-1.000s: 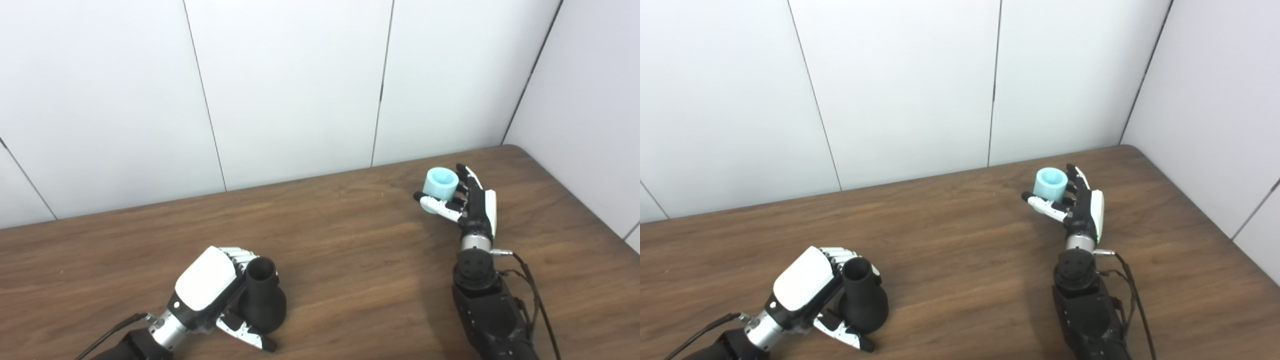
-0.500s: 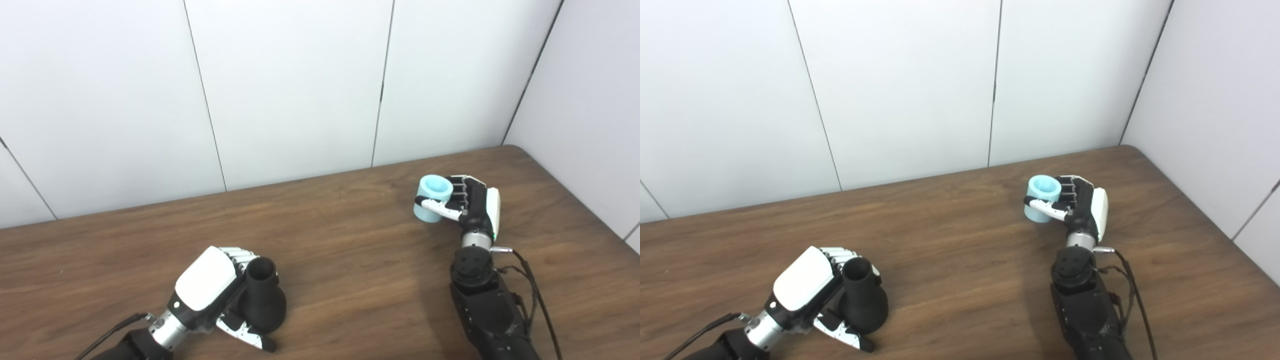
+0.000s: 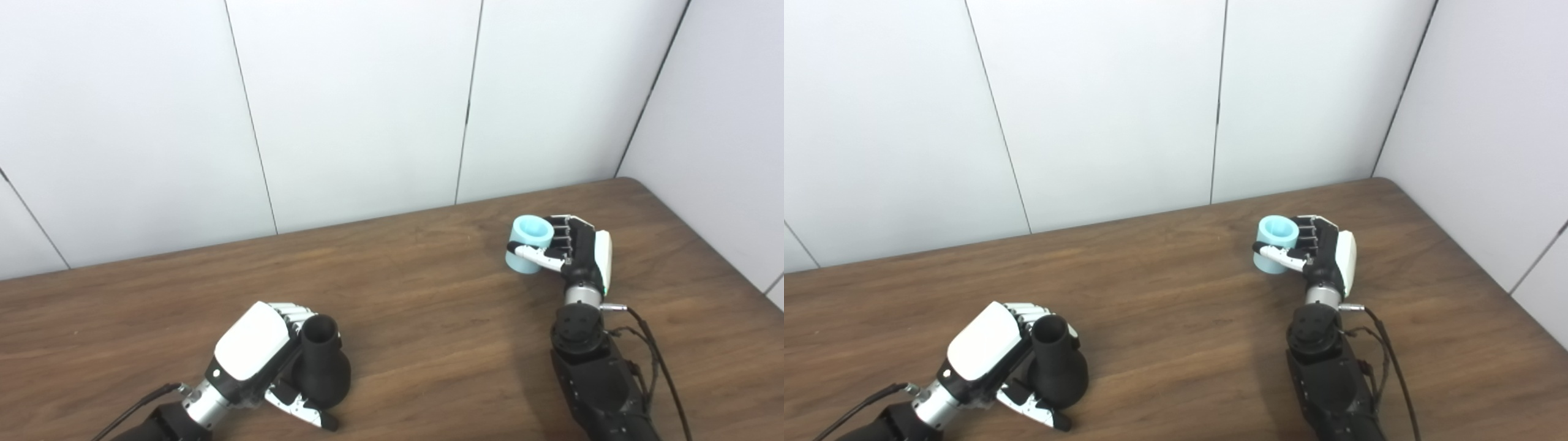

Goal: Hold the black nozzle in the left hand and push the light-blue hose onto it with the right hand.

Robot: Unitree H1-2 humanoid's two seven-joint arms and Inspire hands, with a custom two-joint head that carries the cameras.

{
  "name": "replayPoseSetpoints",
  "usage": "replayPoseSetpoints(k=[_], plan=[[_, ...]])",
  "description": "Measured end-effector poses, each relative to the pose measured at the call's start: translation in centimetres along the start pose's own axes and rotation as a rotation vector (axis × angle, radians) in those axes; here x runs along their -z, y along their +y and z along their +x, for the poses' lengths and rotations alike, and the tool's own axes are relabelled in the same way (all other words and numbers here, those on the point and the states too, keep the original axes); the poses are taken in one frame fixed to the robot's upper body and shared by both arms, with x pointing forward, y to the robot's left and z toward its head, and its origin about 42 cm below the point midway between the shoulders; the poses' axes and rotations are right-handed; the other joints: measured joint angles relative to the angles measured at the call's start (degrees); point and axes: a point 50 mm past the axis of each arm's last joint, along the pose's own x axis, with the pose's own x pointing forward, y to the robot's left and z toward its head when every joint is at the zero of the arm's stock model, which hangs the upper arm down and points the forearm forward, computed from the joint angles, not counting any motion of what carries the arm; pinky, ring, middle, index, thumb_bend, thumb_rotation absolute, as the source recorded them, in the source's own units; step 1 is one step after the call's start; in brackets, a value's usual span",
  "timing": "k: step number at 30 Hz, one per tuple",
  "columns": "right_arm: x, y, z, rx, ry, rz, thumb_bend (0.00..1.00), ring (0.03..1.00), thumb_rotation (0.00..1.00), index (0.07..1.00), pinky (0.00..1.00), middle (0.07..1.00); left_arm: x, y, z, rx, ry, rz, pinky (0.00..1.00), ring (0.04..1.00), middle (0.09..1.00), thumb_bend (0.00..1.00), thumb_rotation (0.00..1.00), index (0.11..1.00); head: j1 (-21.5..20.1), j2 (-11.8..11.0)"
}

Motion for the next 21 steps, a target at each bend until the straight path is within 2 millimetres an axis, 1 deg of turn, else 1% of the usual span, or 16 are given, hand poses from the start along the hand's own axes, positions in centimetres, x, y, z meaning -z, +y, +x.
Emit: replayPoseSetpoints(k=[2, 4, 7, 8, 9, 14, 16, 18, 21], plan=[[-0.2, 0.2, -1.1, -0.043, -0.036, -0.018, 0.52, 0.459, 0.00, 0.507, 0.40, 0.473, 0.0, 0.0, 0.0, 0.000, 0.000, 0.000, 0.43, 0.493, 0.498, 0.52, 0.00, 0.470, 1.5, 0.3], [-0.5, 0.2, -2.3, -0.084, -0.072, -0.033, 0.52, 0.457, 0.00, 0.505, 0.40, 0.474, 0.0, 0.0, 0.0, 0.000, -0.001, 0.000, 0.44, 0.491, 0.498, 0.52, 0.00, 0.468, 1.7, 0.4], [-1.2, 0.1, -3.9, -0.152, -0.120, -0.036, 0.52, 0.463, 0.00, 0.504, 0.41, 0.477, 0.0, 0.0, 0.0, 0.002, 0.000, 0.000, 0.44, 0.495, 0.504, 0.52, 0.00, 0.463, 4.1, 0.4], [-1.5, -0.1, -4.3, -0.166, -0.137, -0.033, 0.52, 0.464, 0.00, 0.504, 0.41, 0.478, 0.0, 0.0, 0.0, 0.005, 0.002, 0.000, 0.44, 0.494, 0.504, 0.52, 0.00, 0.462, 4.1, 0.4], [-2.0, -0.2, -4.7, -0.177, -0.156, -0.029, 0.52, 0.464, 0.00, 0.508, 0.41, 0.475, 0.0, 0.0, 0.0, 0.006, 0.003, 0.000, 0.44, 0.493, 0.505, 0.52, 0.00, 0.462, 5.1, 0.5], [-4.5, -0.8, -5.4, -0.226, -0.243, 0.000, 0.52, 0.468, 0.00, 0.514, 0.42, 0.473, 0.0, 0.0, 0.1, 0.005, 0.001, 0.003, 0.43, 0.485, 0.500, 0.52, 0.00, 0.466, 6.9, 0.7], [-5.5, -1.0, -5.6, -0.242, -0.274, 0.012, 0.52, 0.464, 0.00, 0.517, 0.41, 0.472, 0.0, 0.0, 0.1, 0.004, 0.000, 0.003, 0.43, 0.488, 0.500, 0.52, 0.00, 0.467, 7.6, 0.5], [-6.4, -1.2, -5.9, -0.254, -0.298, 0.028, 0.52, 0.464, 0.00, 0.516, 0.41, 0.473, 0.0, -0.1, 0.2, 0.005, 0.003, 0.002, 0.44, 0.489, 0.502, 0.52, 0.00, 0.466, 9.0, 0.0], [-7.5, -1.4, -6.4, -0.270, -0.326, 0.055, 0.52, 0.469, 0.00, 0.510, 0.43, 0.475, 0.0, -0.1, 0.3, 0.006, 0.009, 0.000, 0.43, 0.488, 0.503, 0.52, 0.00, 0.465, 9.7, -0.2]])
